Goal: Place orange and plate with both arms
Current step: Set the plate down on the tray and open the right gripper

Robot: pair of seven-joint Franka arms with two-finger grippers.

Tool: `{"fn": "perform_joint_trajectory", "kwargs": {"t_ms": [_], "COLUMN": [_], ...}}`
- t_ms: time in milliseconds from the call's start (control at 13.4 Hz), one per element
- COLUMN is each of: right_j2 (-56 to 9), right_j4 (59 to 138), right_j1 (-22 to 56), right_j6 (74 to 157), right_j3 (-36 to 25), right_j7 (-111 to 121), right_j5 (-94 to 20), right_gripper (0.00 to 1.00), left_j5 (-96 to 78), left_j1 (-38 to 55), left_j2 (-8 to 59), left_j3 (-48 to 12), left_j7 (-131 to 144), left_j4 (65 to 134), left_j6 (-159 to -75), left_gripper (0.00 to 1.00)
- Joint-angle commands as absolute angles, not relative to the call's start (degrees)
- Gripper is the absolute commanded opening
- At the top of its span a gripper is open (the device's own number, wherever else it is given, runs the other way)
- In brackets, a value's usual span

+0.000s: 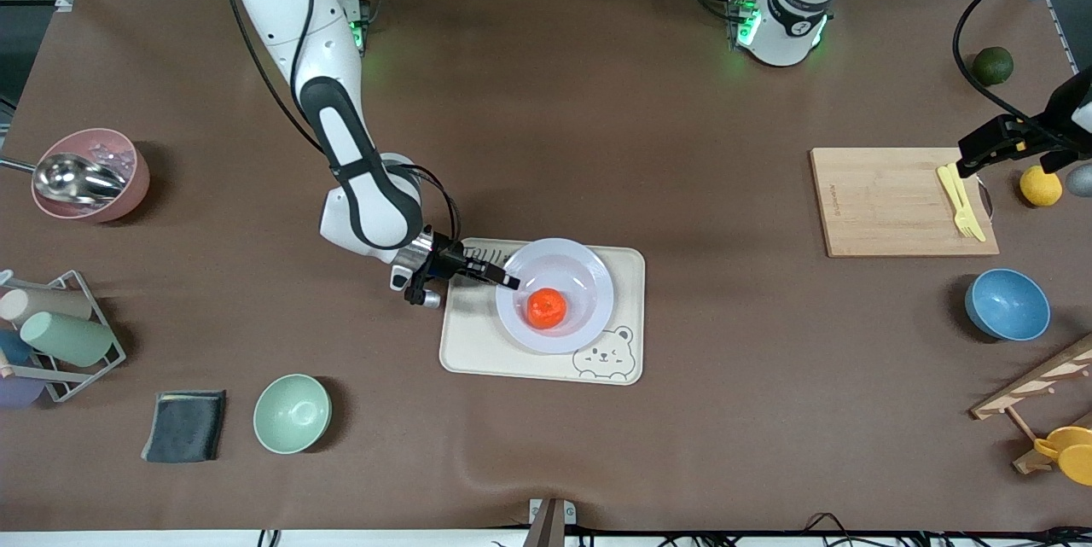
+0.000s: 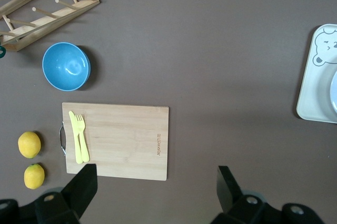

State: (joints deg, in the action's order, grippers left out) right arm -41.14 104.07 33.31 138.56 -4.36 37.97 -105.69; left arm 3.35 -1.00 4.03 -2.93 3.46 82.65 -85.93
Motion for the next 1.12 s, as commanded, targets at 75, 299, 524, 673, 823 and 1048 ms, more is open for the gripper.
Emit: {"fn": "perform_joint_trajectory", "kwargs": {"t_ms": [75, 299, 524, 673, 823, 1048], "right_j2": [-41.8, -41.7, -41.7, -41.6, -40.6, -39.6], "right_j4": [102.8, 103.1, 103.4, 103.5, 103.6, 103.6], "right_j1": [32.5, 32.4, 32.4, 31.6, 31.5, 31.3], "right_j6": [138.9, 138.8, 138.8, 138.7, 138.6, 138.3], "right_j3": [-3.8, -3.9, -4.0, -4.1, -4.1, -4.1], "right_j7": [36.7, 36.7, 36.7, 34.6, 28.9, 23.3], "right_j5": [-105.0, -104.0, -103.6, -100.8, -95.8, -90.7], "right_gripper": [0.35, 0.35, 0.36, 0.41, 0.44, 0.45], "left_j5": [2.9, 2.9, 2.8, 2.6, 2.8, 2.8], "left_j1": [-1.1, -1.0, -1.0, -1.1, -1.0, -1.0], "left_j2": [2.5, 2.4, 2.5, 2.6, 2.8, 3.0], "left_j3": [-2.6, -2.6, -2.6, -2.7, -2.6, -2.6], "left_j7": [1.8, 2.0, 1.9, 1.9, 1.9, 2.0], "left_j4": [83.1, 83.1, 83.0, 82.9, 83.0, 83.0], "left_j6": [-82.5, -81.6, -81.6, -81.7, -81.9, -82.0], "left_gripper": [1.0, 1.0, 1.0, 1.0, 1.0, 1.0]}}
